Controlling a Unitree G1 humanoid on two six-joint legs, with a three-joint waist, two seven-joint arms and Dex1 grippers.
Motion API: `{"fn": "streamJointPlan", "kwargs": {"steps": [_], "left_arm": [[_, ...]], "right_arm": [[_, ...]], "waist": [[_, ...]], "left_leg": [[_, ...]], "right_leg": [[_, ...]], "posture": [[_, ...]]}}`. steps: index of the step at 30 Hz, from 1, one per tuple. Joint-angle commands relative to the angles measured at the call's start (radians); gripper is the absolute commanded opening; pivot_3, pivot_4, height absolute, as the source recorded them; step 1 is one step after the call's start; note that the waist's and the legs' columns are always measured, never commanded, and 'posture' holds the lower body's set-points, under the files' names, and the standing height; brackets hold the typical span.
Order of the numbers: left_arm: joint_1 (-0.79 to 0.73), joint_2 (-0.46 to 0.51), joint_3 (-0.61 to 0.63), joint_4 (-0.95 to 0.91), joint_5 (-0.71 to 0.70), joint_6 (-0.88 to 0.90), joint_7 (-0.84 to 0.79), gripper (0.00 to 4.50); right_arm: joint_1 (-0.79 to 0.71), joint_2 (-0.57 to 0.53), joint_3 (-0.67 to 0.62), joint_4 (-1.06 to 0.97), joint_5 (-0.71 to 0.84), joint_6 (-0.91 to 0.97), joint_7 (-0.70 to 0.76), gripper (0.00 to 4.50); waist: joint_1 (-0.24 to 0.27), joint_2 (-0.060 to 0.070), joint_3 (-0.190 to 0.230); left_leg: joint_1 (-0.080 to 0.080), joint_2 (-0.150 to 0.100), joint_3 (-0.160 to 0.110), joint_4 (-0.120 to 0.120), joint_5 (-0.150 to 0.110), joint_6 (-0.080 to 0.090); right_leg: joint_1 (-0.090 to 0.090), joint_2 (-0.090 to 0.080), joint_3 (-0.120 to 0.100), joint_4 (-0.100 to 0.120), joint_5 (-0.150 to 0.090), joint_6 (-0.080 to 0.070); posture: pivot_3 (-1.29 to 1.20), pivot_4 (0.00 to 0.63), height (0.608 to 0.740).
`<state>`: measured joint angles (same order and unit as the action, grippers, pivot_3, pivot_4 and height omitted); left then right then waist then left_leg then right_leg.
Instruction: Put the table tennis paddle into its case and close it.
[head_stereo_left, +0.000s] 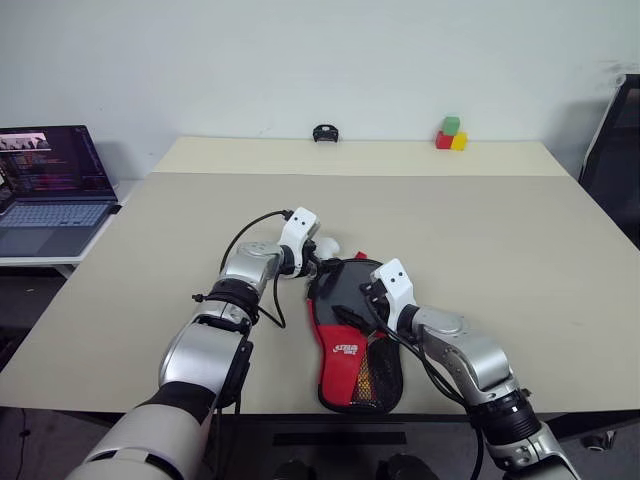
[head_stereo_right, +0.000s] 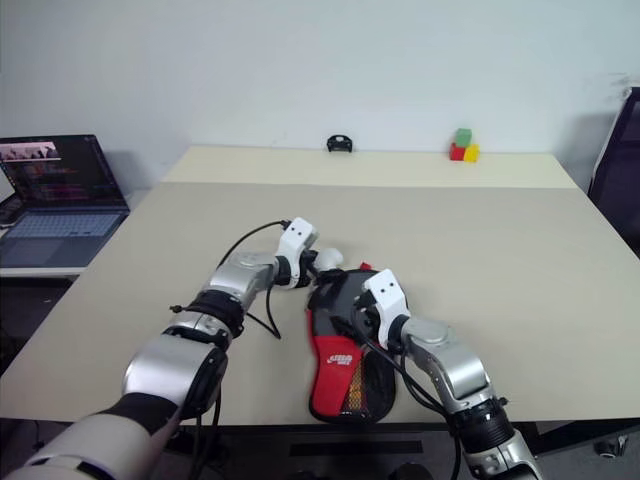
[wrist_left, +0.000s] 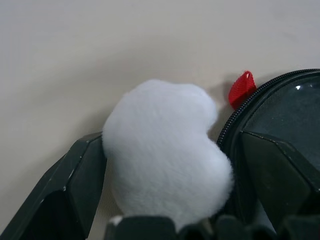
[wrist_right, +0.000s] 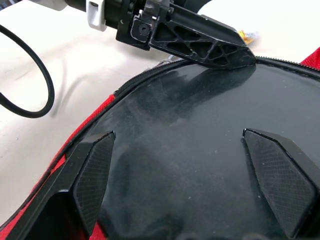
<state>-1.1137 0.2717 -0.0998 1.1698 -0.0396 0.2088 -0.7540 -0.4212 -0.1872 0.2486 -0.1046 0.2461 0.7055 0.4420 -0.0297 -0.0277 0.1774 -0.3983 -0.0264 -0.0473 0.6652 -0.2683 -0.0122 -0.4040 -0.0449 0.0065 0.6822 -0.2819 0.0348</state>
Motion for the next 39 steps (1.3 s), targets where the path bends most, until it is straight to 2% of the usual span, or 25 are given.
{"fn": "streamJointPlan", "kwargs": {"steps": [1,4,9,11,14,23,30,39], "left_arm": [[-0.012,-0.014,0.007,0.024,0.023,-0.018,0.008,4.09],[-0.01,-0.015,0.015,0.026,0.024,-0.022,0.004,3.23],[-0.001,-0.01,0.022,0.025,0.025,-0.024,0.001,1.51],[0.005,-0.005,0.022,0.023,0.027,-0.024,0.004,0.94],[0.016,0.006,0.032,0.014,0.024,-0.02,0.007,0.42],[0.023,0.03,0.078,-0.021,0.003,-0.006,-0.011,0.39],[-0.052,0.013,0.074,-0.018,0.017,-0.028,-0.017,0.39],[-0.131,-0.042,-0.015,0.081,0.148,-0.171,0.029,0.39]], "right_arm": [[0.014,0.005,0.001,-0.011,-0.001,0.026,-0.002,4.5],[0.013,-0.007,0.001,-0.016,-0.007,0.04,-0.008,4.5],[0.005,-0.027,-0.006,0.001,-0.02,0.056,-0.014,4.5],[0.003,-0.033,0.002,0.013,-0.035,0.049,-0.018,4.5],[0.007,-0.038,0.021,0.024,-0.065,0.036,-0.021,4.5],[0.02,-0.035,0.037,0.037,-0.096,0.042,-0.014,4.5],[0.018,-0.037,0.066,0.06,-0.119,0.058,0.01,4.5],[0.035,-0.06,0.081,0.134,-0.152,0.047,0.029,4.5]], "waist": [[0.0,-0.001,-0.001],[0.0,-0.002,-0.002],[0.0,-0.003,-0.002],[0.0,-0.003,-0.002],[-0.002,-0.003,-0.002],[-0.002,-0.005,-0.004],[-0.002,-0.006,-0.005],[-0.001,-0.007,-0.008]], "left_leg": [[0.0,0.0,0.0,0.0,0.0,0.0],[0.0,0.0,0.0,0.0,0.0,0.0],[0.001,0.0,0.0,0.001,0.001,0.0],[0.001,0.0,0.0,0.001,0.002,0.0],[0.002,0.001,0.0,0.001,0.003,0.0],[0.002,0.002,0.0,0.0,0.003,0.0],[0.001,0.002,0.0,0.0,0.003,0.0],[0.003,0.001,0.0,0.0,0.003,0.0]], "right_leg": [[0.0,0.0,0.0,0.0,0.0,0.0],[0.0,0.0,0.0,0.0,0.0,0.0],[0.001,0.0,0.0,0.001,0.002,0.0],[0.001,0.002,0.0,0.001,0.003,0.0],[0.002,0.005,0.001,0.001,0.004,0.0],[0.0,0.006,0.002,0.0,0.005,0.0],[0.001,0.006,0.002,0.0,0.005,0.0],[0.001,0.006,0.002,0.001,0.005,0.0]], "posture": [[0.0,0.15,0.74],[0.0,0.15,0.74],[0.0,0.15,0.74],[0.0,0.15,0.74],[0.0,0.15,0.74],[0.0,0.15,0.74],[0.0,0.15,0.74],[0.0,0.15,0.74]]}}
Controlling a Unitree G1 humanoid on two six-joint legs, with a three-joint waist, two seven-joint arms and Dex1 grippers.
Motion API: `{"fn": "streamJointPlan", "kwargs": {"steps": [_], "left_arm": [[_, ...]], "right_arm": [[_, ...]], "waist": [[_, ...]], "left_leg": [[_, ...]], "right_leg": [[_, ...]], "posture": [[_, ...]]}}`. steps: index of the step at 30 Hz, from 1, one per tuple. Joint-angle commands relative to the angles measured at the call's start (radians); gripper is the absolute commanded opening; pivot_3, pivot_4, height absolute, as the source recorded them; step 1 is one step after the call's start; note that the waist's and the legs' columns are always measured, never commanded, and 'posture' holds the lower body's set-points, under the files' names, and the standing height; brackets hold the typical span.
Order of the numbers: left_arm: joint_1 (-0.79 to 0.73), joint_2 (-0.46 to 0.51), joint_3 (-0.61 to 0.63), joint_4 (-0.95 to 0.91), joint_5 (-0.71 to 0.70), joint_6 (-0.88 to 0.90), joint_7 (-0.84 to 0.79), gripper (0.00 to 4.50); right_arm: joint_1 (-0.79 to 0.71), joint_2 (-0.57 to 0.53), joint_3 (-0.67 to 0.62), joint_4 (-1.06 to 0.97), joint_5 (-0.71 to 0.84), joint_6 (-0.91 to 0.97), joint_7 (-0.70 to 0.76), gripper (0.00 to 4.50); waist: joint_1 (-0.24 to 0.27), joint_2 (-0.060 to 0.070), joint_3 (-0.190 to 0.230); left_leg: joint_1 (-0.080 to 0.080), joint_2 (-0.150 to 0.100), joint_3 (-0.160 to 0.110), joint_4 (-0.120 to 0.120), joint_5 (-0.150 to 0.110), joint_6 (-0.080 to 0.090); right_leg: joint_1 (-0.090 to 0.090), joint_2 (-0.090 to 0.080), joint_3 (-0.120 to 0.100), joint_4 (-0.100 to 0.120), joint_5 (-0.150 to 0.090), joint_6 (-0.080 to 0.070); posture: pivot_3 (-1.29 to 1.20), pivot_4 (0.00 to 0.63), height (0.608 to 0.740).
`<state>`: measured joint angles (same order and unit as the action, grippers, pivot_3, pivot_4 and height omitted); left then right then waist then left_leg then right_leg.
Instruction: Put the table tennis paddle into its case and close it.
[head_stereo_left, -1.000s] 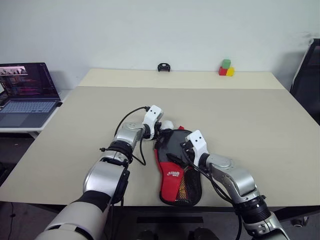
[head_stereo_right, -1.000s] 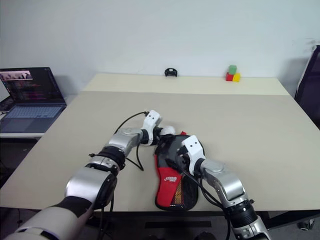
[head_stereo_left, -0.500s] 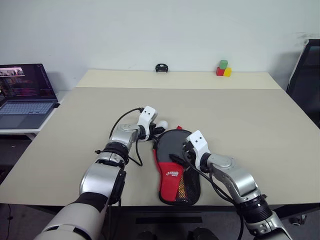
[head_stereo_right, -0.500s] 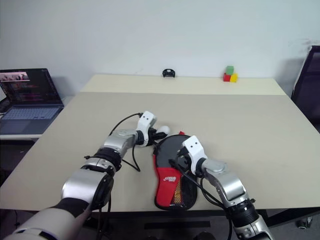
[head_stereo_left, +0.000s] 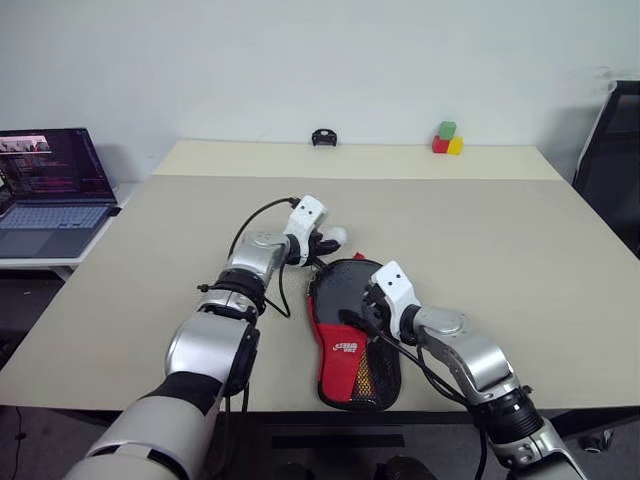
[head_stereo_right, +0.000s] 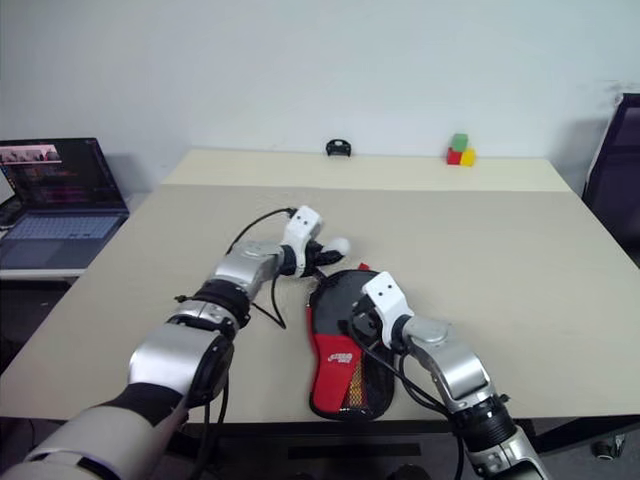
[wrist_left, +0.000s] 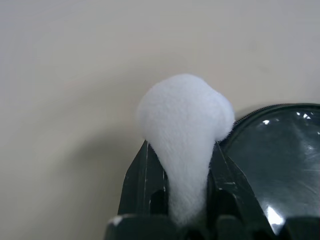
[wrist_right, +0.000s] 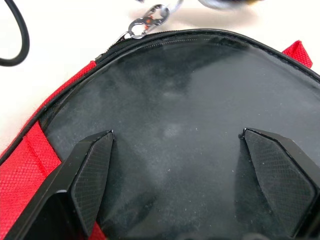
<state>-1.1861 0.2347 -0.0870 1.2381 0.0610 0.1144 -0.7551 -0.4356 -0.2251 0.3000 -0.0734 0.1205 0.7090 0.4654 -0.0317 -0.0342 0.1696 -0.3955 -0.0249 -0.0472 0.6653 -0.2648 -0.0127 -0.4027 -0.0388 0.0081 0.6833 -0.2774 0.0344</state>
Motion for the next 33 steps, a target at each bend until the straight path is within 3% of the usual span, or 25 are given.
{"fn": "streamJointPlan", "kwargs": {"steps": [1,11,18,33], "left_arm": [[-0.062,-0.009,-0.037,0.023,0.062,-0.095,0.038,0.39],[-0.083,-0.043,-0.044,0.095,0.151,-0.192,0.235,0.39],[-0.099,-0.047,-0.036,0.117,0.199,-0.212,0.386,0.38],[-0.132,-0.097,-0.05,0.13,0.271,-0.236,0.469,0.38]], "right_arm": [[0.052,-0.022,0.028,0.105,-0.028,0.044,0.004,4.5],[0.104,-0.014,0.031,0.058,-0.025,0.08,-0.021,4.5],[0.139,0.004,0.042,0.023,-0.024,0.102,-0.043,4.5],[0.189,0.027,0.059,-0.014,-0.029,0.126,-0.065,4.5]], "waist": [[0.001,0.0,-0.001],[0.006,-0.001,-0.002],[0.004,-0.001,-0.002],[0.003,-0.002,-0.003]], "left_leg": [[0.0,0.0,0.0,0.0,0.0,0.0],[0.012,0.0,-0.002,-0.001,0.0,0.0],[0.014,0.0,-0.002,-0.001,0.0,0.0],[0.014,0.0,-0.002,-0.002,0.0,0.0]], "right_leg": [[0.0,0.0,0.0,0.0,0.0,0.0],[0.015,0.0,-0.002,-0.004,0.0,0.001],[0.015,0.0,-0.002,-0.003,0.0,0.001],[0.015,0.0,-0.003,-0.004,-0.001,0.001]], "posture": [[0.0,0.15,0.74],[0.0,0.15,0.74],[0.0,0.15,0.74],[0.0,0.15,0.74]]}}
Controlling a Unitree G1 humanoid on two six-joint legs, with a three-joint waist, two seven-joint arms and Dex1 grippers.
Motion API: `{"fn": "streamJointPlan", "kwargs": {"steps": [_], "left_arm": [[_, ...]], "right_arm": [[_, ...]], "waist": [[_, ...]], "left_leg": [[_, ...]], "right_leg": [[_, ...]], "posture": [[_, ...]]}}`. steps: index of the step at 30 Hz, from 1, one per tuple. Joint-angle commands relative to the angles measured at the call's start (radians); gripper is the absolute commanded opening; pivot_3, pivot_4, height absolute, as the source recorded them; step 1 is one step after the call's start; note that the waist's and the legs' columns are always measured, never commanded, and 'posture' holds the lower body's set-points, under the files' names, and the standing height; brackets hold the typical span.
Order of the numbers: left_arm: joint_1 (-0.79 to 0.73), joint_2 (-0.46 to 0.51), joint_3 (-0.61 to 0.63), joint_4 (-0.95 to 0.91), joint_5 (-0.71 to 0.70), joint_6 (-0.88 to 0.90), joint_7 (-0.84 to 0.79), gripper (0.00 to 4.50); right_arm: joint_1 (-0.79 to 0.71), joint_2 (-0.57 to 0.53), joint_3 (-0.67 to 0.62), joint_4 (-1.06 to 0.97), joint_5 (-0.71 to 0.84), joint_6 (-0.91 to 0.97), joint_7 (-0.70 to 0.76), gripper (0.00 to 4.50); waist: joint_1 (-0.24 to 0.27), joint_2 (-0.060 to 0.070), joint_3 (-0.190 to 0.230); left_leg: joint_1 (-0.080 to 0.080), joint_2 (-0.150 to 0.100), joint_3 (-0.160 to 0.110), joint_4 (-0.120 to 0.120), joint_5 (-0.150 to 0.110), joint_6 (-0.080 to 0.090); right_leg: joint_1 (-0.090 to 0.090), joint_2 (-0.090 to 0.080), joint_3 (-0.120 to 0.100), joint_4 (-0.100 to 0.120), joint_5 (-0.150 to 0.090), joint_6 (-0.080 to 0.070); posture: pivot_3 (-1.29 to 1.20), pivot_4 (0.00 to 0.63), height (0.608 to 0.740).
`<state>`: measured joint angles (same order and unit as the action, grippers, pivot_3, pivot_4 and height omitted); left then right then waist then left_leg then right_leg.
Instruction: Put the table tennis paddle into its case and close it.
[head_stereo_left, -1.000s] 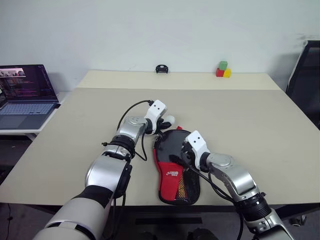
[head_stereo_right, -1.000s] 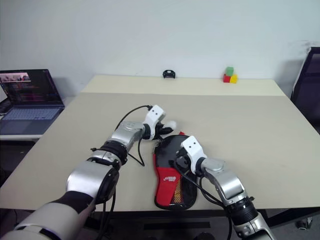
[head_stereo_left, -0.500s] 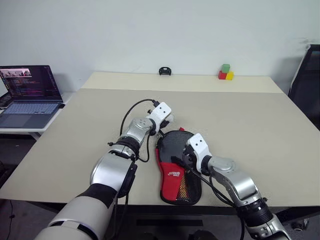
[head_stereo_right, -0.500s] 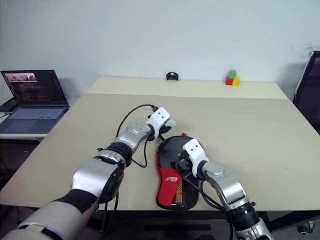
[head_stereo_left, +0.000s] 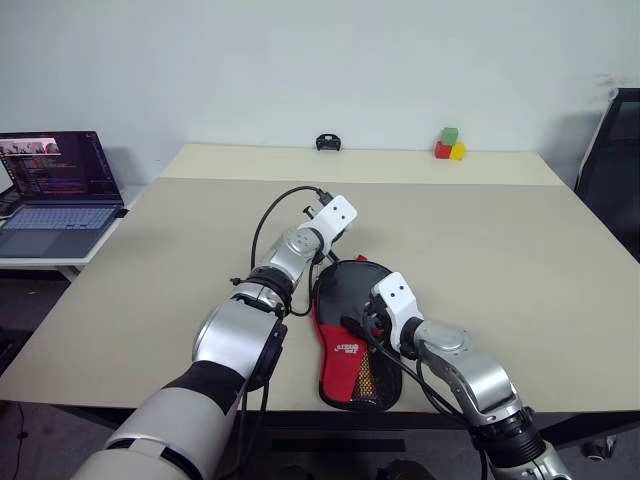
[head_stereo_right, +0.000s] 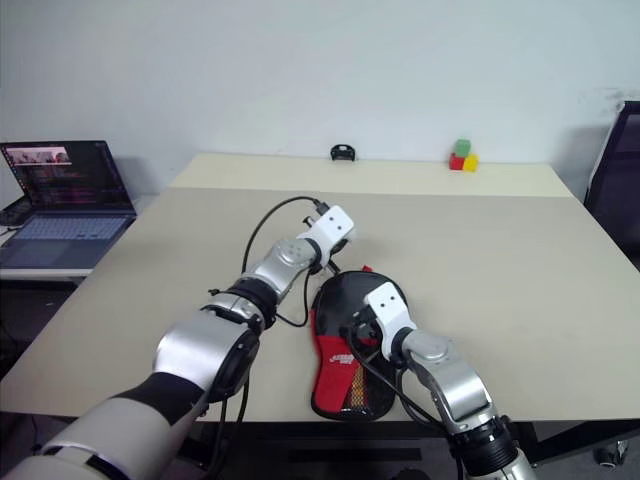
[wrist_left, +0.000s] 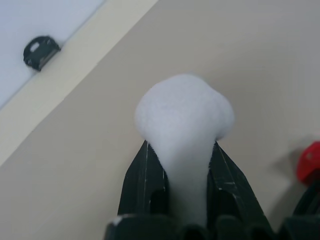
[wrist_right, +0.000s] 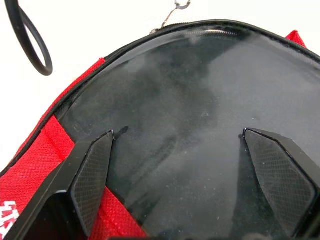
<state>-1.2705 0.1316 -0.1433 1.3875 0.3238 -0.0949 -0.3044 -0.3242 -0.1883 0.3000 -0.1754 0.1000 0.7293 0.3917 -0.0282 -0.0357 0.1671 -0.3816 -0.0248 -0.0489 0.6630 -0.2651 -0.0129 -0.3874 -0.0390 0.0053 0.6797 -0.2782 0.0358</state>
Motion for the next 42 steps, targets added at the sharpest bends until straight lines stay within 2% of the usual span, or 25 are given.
{"fn": "streamJointPlan", "kwargs": {"steps": [1,3,5,16,23,34,35,42], "left_arm": [[-0.048,0.006,0.007,-0.019,0.009,-0.027,0.019,0.38],[-0.104,-0.087,-0.057,-0.016,0.072,-0.049,0.047,0.38],[-0.136,-0.138,-0.085,-0.013,0.104,-0.06,0.065,0.38],[-0.18,-0.22,-0.102,-0.005,0.158,-0.073,0.094,0.38],[-0.105,-0.237,-0.136,0.001,0.187,-0.064,-0.016,0.38],[-0.062,-0.208,-0.151,0.001,0.206,-0.071,-0.056,4.29],[-0.063,-0.206,-0.152,0.0,0.207,-0.074,-0.061,4.47],[-0.091,-0.162,-0.176,-0.004,0.226,-0.12,-0.05,4.47]], "right_arm": [[0.078,-0.01,0.059,0.088,-0.009,0.106,0.008,4.5],[0.125,-0.011,0.057,0.045,-0.008,0.126,-0.013,4.5],[0.154,-0.013,0.055,0.016,-0.007,0.139,-0.026,4.5],[0.199,0.008,0.063,-0.052,0.001,0.182,-0.069,4.5],[0.201,0.015,0.066,-0.066,0.007,0.197,-0.08,4.5],[0.177,0.025,0.072,-0.043,0.004,0.191,-0.075,4.5],[0.175,0.024,0.071,-0.04,0.004,0.19,-0.074,4.5],[0.144,0.021,0.058,0.0,0.003,0.17,-0.064,4.5]], "waist": [[0.0,0.0,0.0],[0.004,-0.001,0.0],[0.018,-0.002,-0.001],[0.023,-0.001,-0.001],[0.024,-0.001,-0.001],[0.017,0.0,-0.002],[0.016,0.0,-0.002],[0.001,0.0,-0.002]], "left_leg": [[0.0,0.0,0.0,0.0,0.0,0.0],[0.0,0.0,0.0,0.0,0.0,0.0],[-0.001,0.0,-0.002,0.0,0.0,0.0],[-0.001,0.0,-0.001,-0.001,0.0,0.0],[-0.001,0.0,-0.001,-0.001,0.0,0.0],[0.0,0.0,-0.001,-0.001,0.0,0.0],[0.0,0.0,-0.001,-0.001,0.0,0.0],[0.0,0.0,-0.001,-0.001,0.0,0.0]], "right_leg": [[0.0,0.0,0.0,0.0,0.0,0.0],[0.0,0.0,0.0,0.0,0.0,0.0],[0.001,0.0,-0.003,-0.002,-0.001,0.001],[0.002,0.0,-0.003,-0.002,-0.004,0.006],[0.002,-0.001,-0.003,-0.003,-0.004,0.006],[0.002,0.0,-0.003,-0.003,-0.004,0.006],[0.002,0.0,-0.003,-0.003,-0.004,0.006],[0.002,0.0,-0.002,-0.002,-0.004,0.006]], "posture": [[0.0,0.15,0.74],[0.0,0.15,0.74],[0.0,0.15,0.74],[0.0,0.15,0.74],[0.0,0.15,0.74],[0.0,0.15,0.74],[0.0,0.15,0.74],[0.0,0.15,0.74]]}}
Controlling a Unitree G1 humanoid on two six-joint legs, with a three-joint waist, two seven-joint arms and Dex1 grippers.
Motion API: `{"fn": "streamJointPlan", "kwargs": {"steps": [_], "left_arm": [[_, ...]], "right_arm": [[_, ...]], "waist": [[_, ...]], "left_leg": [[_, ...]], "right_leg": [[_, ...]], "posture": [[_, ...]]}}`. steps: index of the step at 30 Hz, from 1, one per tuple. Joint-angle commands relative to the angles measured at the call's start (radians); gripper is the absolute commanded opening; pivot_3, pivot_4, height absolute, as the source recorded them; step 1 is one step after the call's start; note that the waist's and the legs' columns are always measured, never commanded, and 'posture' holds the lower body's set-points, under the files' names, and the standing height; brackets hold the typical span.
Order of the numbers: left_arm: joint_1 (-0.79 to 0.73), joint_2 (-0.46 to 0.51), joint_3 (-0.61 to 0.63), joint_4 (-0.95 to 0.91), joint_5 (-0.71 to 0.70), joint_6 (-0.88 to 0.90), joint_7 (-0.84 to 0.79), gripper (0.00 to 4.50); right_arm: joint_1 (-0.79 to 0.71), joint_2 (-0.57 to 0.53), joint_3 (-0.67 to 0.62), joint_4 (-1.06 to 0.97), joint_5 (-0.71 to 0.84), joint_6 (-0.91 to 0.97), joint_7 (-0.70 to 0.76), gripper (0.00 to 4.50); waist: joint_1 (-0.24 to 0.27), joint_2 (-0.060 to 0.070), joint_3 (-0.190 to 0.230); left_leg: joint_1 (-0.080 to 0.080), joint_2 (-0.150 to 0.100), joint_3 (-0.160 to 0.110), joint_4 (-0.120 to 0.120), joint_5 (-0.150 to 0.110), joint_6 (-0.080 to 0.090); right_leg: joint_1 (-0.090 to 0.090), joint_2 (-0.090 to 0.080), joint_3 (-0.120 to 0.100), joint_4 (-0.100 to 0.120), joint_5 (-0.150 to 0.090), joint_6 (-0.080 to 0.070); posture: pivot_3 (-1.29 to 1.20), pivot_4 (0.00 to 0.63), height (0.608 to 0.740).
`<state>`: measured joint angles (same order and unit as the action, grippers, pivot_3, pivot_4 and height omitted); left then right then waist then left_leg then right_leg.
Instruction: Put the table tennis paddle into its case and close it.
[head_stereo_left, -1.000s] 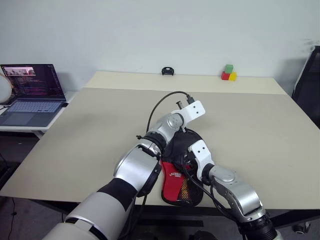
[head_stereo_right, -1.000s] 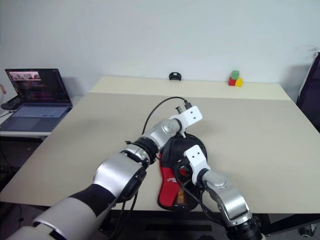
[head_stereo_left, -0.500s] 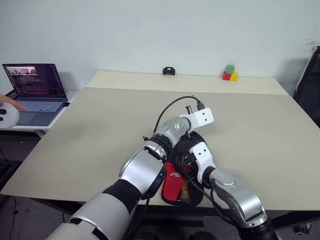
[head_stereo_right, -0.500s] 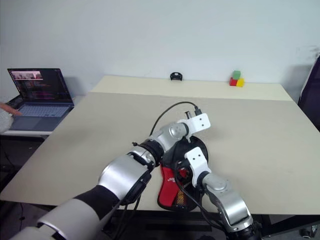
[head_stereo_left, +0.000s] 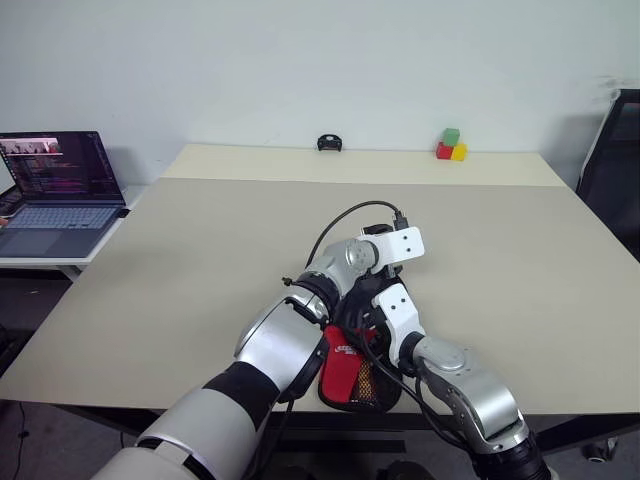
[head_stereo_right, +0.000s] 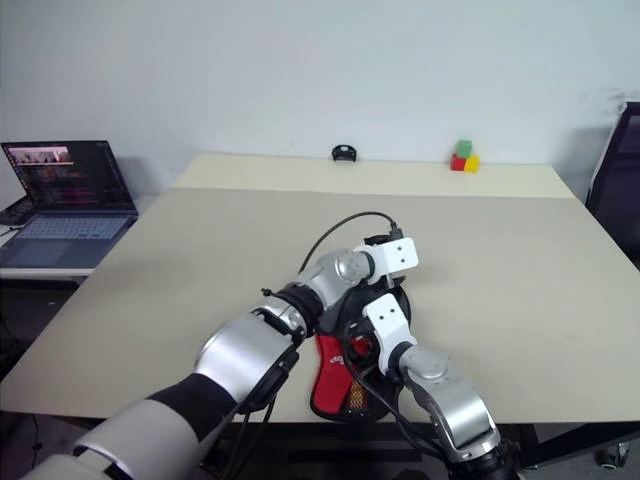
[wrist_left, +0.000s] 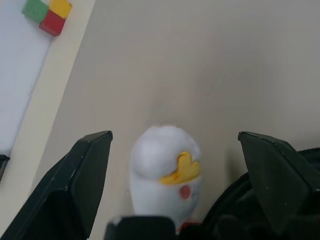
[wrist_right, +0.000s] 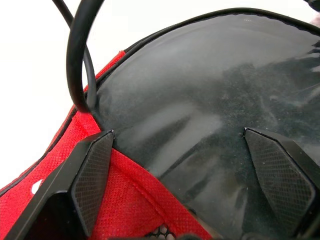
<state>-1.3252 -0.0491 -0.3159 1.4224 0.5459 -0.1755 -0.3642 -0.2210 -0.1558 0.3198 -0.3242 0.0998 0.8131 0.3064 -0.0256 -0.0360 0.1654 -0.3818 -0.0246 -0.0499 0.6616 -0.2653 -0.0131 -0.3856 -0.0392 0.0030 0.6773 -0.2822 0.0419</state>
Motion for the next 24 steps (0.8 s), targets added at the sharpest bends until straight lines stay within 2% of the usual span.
{"fn": "streamJointPlan", "kwargs": {"steps": [1,7,12,17,19,21,24], "left_arm": [[-0.043,0.024,0.0,-0.04,0.001,-0.049,0.014,4.47],[-0.088,0.087,0.087,-0.064,-0.095,-0.131,-0.036,4.47],[-0.064,0.171,0.148,-0.094,-0.178,-0.194,-0.152,4.47],[0.019,0.283,0.269,-0.166,-0.342,-0.15,-0.354,4.47],[0.074,0.303,0.348,-0.248,-0.464,-0.048,-0.466,4.47],[0.167,0.328,0.379,-0.407,-0.552,0.043,-0.578,4.47],[0.313,0.358,0.387,-0.689,-0.632,0.225,-0.618,4.47]], "right_arm": [[0.035,-0.012,0.036,0.158,0.003,0.082,0.024,4.5],[0.004,-0.018,0.009,0.189,0.002,0.058,0.038,4.5],[0.003,-0.042,-0.032,0.161,0.018,0.067,0.067,4.5],[0.019,-0.087,-0.053,0.091,0.059,0.075,0.121,4.5],[0.011,-0.106,-0.066,0.051,0.089,0.071,0.158,4.5],[0.001,-0.135,-0.077,0.012,0.117,0.077,0.195,4.5],[-0.003,-0.175,-0.081,-0.038,0.147,0.102,0.227,4.5]], "waist": [[-0.003,0.0,0.0],[-0.006,0.0,0.0],[-0.007,0.001,-0.001],[-0.005,0.001,-0.001],[-0.005,0.002,0.0],[-0.002,0.002,0.0],[-0.002,0.002,0.001]], "left_leg": [[0.0,0.0,0.0,0.0,0.0,0.0],[0.002,0.001,0.0,0.0,0.0,0.0],[0.003,0.002,0.0,0.0,0.0,0.0],[0.002,0.001,0.0,0.0,0.0,0.0],[0.001,0.001,0.0,0.0,0.0,0.0],[-0.001,0.001,-0.001,0.0,0.0,0.0],[-0.003,0.001,-0.002,0.0,0.0,0.0]], "right_leg": [[0.0,0.0,0.0,0.0,0.0,0.0],[0.001,0.0,0.001,0.001,0.0,0.0],[0.001,0.001,0.001,0.002,0.0,0.0],[0.001,0.001,0.001,0.001,0.0,0.0],[0.0,0.001,0.0,0.001,0.003,-0.004],[0.0,0.0,-0.001,0.0,0.003,-0.005],[-0.001,0.0,0.002,-0.002,0.003,-0.006]], "posture": [[0.0,0.15,0.74],[0.0,0.15,0.74],[0.0,0.15,0.74],[0.0,0.15,0.74],[0.0,0.15,0.74],[0.0,0.15,0.74],[0.0,0.15,0.74]]}}
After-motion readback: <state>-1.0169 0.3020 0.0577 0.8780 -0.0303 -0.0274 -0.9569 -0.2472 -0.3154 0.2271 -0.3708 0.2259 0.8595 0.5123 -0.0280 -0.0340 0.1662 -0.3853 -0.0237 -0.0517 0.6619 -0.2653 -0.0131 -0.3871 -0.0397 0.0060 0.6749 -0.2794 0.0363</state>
